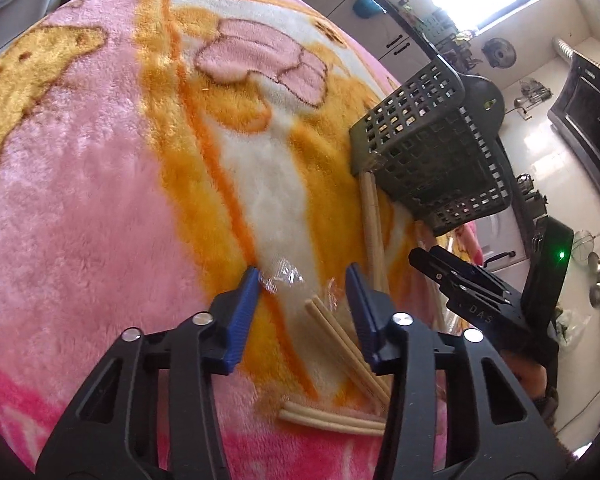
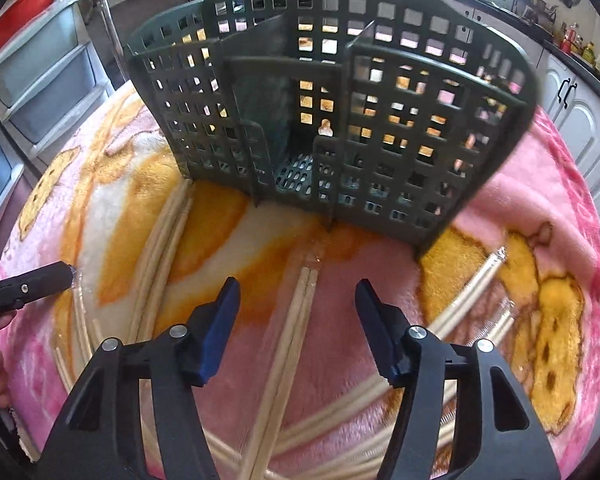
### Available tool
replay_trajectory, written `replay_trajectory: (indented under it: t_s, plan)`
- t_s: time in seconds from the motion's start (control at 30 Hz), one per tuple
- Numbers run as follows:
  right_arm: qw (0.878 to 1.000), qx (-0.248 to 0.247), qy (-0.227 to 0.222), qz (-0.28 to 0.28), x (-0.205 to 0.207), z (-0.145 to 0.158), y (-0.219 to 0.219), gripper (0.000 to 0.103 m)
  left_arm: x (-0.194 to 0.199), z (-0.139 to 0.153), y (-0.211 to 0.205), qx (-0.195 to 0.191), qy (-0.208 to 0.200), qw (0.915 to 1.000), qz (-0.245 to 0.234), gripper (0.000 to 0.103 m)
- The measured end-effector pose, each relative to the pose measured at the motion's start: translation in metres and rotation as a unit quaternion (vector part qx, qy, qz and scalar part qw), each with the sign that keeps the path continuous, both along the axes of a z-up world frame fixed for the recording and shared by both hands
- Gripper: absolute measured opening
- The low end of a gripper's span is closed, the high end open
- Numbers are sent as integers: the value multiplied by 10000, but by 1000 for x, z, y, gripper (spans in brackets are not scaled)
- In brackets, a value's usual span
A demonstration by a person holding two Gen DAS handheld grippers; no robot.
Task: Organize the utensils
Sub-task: 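Lower the left tool onto wooden chopsticks and close it while the right tool grasps chopsticks too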
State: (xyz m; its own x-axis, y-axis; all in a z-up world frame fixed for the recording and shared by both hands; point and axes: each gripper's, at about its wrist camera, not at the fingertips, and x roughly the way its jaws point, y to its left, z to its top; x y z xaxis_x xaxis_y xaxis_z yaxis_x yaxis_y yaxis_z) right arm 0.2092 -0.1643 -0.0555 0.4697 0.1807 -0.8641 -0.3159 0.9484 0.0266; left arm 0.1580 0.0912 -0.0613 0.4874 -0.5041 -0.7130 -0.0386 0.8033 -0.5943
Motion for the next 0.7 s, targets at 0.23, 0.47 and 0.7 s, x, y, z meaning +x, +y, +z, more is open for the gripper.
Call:
replay_trajectory:
  t_s: [0.23,0.47,0.7]
  plan:
    - [9998,5,51,-211,11,-7,6,43,10,-4,-2,506,-156,9985,-150,4]
    - [9997,133,20,-220,22,-7,4,14,10,-1,5,495,-355,9978,-247,1]
    - [9982,566,-190,21,17,17,-2,5,7,28,16,550,-788,9952,-201,1]
